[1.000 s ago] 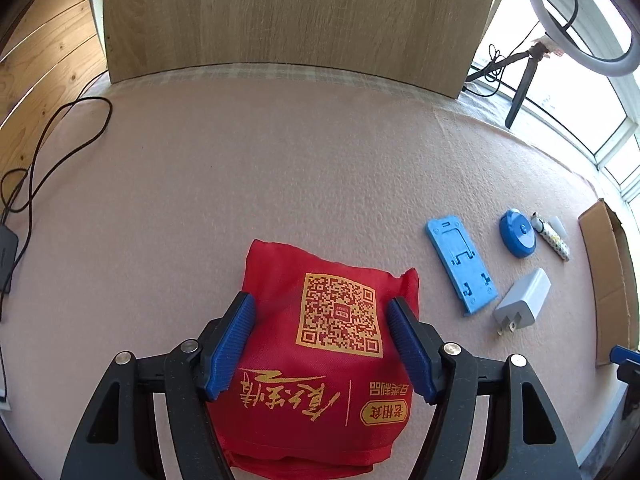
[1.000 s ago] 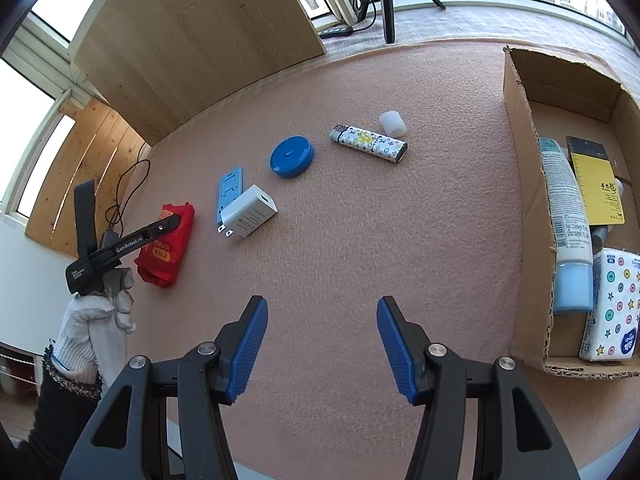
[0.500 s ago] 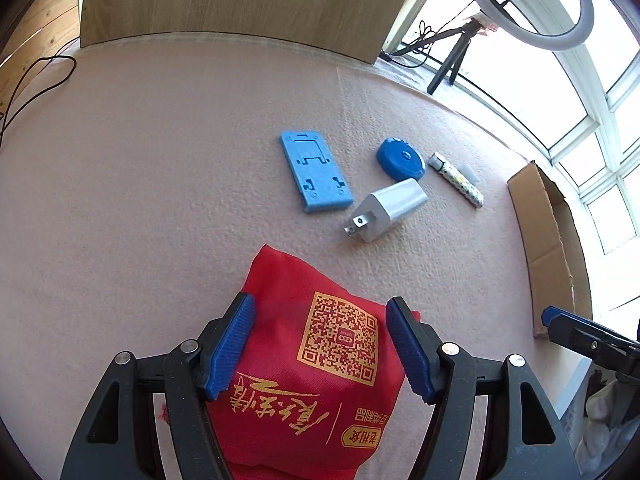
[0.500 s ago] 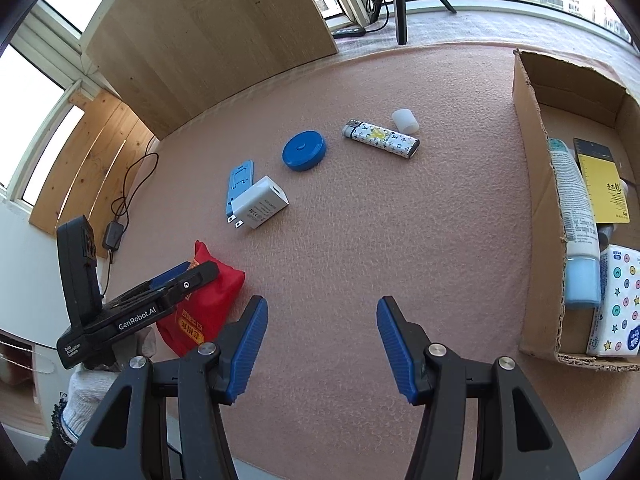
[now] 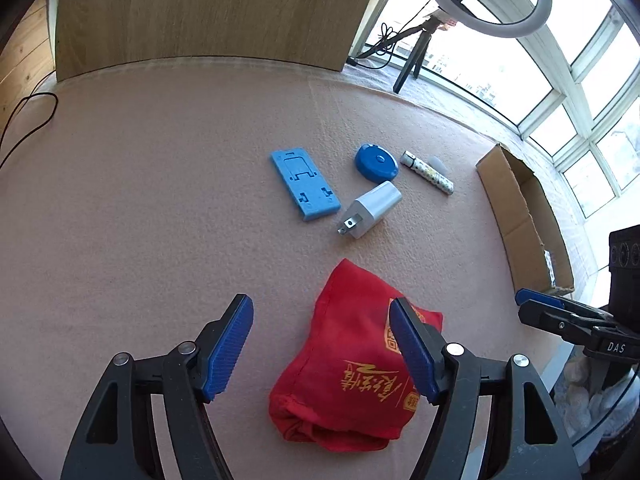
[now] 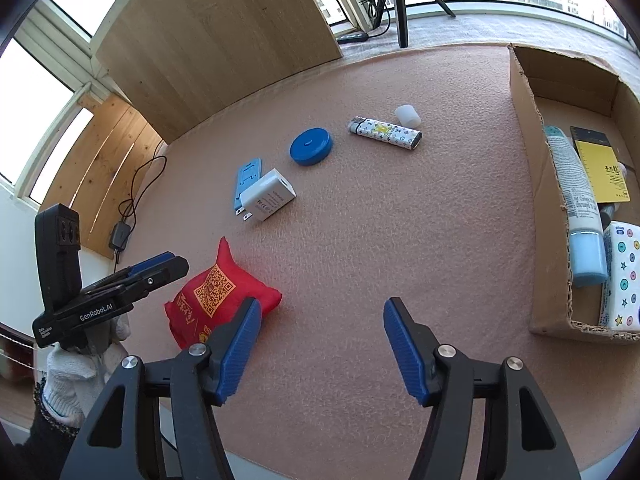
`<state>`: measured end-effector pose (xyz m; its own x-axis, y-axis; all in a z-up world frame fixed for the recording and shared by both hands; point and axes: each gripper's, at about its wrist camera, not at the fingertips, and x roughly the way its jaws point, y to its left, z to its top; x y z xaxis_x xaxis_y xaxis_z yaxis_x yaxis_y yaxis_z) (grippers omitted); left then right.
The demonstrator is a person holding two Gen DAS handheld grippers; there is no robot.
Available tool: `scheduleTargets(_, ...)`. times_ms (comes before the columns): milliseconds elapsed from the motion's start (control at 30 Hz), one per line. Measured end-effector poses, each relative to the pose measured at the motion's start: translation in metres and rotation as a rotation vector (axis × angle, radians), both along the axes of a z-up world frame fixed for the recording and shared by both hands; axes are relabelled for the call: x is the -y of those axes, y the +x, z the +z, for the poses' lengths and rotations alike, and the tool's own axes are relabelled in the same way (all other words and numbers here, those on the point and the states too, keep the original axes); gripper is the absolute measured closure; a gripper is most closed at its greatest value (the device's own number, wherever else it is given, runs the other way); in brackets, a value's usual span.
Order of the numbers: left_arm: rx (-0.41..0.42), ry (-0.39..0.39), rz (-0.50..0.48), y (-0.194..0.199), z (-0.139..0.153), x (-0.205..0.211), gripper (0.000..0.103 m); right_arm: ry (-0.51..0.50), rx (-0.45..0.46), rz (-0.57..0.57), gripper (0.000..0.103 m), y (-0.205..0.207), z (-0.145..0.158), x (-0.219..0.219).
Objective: Organize objects
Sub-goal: 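Lift the red bag with the left tool, then grasp the red bag with the right tool beside the left tool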
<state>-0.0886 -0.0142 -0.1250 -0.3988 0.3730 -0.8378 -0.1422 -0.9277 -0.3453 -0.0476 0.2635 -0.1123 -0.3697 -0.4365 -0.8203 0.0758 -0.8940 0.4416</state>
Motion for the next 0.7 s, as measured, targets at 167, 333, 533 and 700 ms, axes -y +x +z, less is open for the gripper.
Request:
scheduleTargets(167, 0.064, 0.089, -0.062, 0.007, -0.017, 0.009, 0.03, -0.043, 0.05, 0.028, 0.043, 0.0, -0.014, 0.02)
scheduleTargets(333, 0.086, 0.124, -0.1, 0.021, -0.027, -0.011, 0.03, -0.095, 0.11, 0.024, 0.043, -0.002, -0.029, 0.03)
scheduleTargets(533, 0.09, 0.12, -0.148, 0.037, -0.029, -0.037, 0.03, -0.145, 0.163, 0.013, 0.043, -0.007, -0.04, 0.033)
scheduleTargets(700, 0.067, 0.058, -0.166, 0.047, -0.025, -0.047, 0.03, -0.145, 0.176, 0.042, 0.043, -0.012, -0.043, 0.041)
